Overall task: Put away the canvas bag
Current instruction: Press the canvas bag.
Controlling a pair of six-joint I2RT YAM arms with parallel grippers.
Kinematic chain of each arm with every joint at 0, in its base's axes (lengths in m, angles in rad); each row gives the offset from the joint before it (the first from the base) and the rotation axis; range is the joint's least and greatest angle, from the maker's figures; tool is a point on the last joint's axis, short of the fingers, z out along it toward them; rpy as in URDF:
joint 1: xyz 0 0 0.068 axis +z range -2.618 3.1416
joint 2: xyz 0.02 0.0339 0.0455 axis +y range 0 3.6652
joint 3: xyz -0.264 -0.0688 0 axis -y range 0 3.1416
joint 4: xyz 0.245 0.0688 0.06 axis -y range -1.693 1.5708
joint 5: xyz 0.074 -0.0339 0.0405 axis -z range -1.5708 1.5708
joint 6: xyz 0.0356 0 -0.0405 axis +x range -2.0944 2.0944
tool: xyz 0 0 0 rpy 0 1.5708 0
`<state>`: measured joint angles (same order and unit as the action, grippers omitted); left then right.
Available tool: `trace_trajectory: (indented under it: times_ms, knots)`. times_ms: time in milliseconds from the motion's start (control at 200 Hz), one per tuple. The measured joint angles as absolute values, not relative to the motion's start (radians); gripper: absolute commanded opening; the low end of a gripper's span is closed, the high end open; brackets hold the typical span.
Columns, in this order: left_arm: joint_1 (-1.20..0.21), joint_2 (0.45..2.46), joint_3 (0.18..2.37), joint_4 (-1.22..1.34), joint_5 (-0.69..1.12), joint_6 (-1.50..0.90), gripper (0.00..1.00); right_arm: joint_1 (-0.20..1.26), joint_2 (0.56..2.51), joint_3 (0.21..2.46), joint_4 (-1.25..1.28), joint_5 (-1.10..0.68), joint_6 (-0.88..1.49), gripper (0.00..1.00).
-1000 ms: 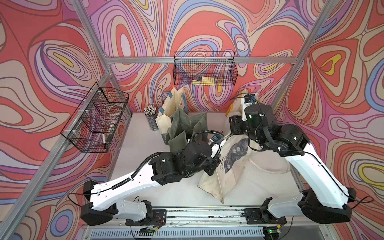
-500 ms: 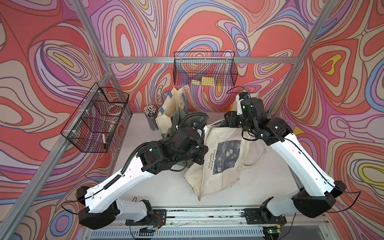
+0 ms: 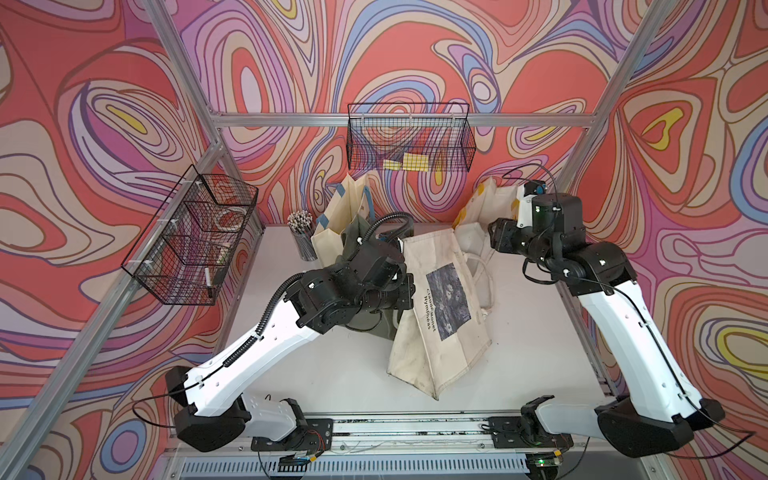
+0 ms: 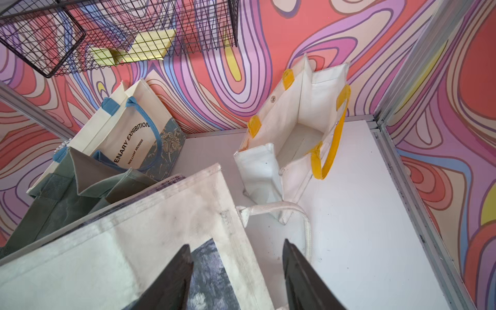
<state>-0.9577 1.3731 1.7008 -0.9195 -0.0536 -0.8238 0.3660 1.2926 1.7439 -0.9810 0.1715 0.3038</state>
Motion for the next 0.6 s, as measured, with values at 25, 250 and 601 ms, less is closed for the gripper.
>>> trace_trajectory:
  times_ms: [25,250,601]
  knots:
    - [-0.956,1.379,1.706,-0.918,-0.054,-0.836,0.0,0.366,1.277,1.726,-0.982,0.152,0.295,0.63]
    - [-0.954,1.425,1.715,-0.878,-0.098,-0.954,0.0,0.367,1.11,1.465,-0.949,-0.099,0.25,0.65]
    - [-0.955,1.472,1.78,-0.812,-0.139,-1.062,0.0,0.383,0.885,1.232,-0.795,-0.286,0.246,0.63]
